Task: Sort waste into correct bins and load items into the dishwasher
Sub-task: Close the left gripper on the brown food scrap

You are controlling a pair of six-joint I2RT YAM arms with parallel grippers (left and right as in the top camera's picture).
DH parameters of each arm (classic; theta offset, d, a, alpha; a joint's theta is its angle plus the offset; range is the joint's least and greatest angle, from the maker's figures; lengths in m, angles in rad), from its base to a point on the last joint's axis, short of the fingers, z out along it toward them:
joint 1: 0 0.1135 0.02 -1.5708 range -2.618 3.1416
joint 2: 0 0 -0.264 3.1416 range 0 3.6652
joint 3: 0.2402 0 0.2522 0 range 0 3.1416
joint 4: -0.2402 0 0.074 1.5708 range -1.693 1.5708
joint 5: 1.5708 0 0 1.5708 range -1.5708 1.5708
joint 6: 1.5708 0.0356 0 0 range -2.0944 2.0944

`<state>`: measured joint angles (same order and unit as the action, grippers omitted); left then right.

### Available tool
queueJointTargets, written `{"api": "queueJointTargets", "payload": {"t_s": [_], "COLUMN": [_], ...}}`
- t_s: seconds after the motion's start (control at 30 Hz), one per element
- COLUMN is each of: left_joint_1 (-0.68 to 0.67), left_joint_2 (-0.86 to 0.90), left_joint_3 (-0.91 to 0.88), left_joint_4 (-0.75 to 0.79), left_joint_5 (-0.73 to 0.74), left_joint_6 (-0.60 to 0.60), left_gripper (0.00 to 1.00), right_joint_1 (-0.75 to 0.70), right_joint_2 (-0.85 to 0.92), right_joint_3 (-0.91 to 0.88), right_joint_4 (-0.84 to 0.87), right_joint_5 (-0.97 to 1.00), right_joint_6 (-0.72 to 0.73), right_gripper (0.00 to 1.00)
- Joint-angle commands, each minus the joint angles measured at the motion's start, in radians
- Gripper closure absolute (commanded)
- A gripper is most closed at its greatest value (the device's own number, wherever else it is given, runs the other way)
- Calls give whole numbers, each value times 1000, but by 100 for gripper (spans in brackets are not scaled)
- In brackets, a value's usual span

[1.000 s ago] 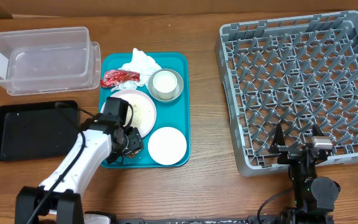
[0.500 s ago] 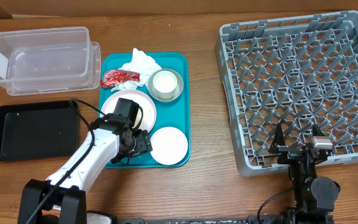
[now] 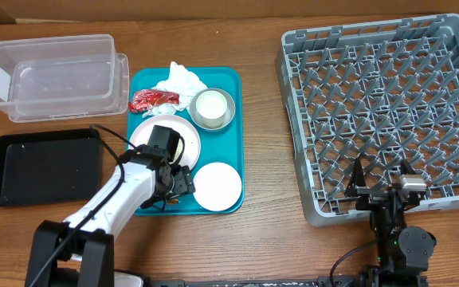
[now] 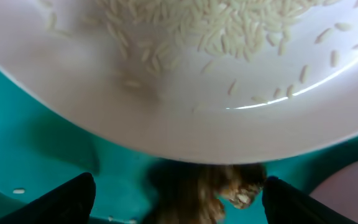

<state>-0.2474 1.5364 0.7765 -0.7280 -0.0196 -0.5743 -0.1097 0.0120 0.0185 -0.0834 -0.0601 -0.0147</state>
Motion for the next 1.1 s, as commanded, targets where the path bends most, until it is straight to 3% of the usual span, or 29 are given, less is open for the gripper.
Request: {"api": "queueJointTargets", "payload": {"t_s": [0.0, 0.2, 0.53, 0.73, 0.9, 0.97, 1.07], "left_joint_1": [-4, -4, -4, -4, -4, -4, -4], "left_joint_2": [36, 45, 45, 45, 45, 46, 46], "left_joint_3": [4, 6, 39, 138, 159, 156, 136], "left_joint_4": [4, 8, -64, -160, -163, -166, -165], "left_joint_5": [-6, 13, 20, 20, 20, 20, 19], "left_joint_6": [-16, -15, 3, 2, -3, -3, -34], "left_gripper": [13, 15, 33, 58, 56, 48, 45], "right_joint_1": [-3, -3, -3, -3, -3, -3, -3], "right_joint_2": [-9, -9, -9, -9, -9, -9, -9], "right_joint_3": [-10, -10, -10, -10, -10, -10, -10], "right_joint_4": [3, 3, 3, 3, 3, 3, 3], "right_joint_5": [6, 7, 7, 7, 7, 6, 7], "right_joint_6": [-1, -1, -1, -1, -1, -1, -1], "right_gripper": [0, 0, 0, 0, 0, 0, 0]}}
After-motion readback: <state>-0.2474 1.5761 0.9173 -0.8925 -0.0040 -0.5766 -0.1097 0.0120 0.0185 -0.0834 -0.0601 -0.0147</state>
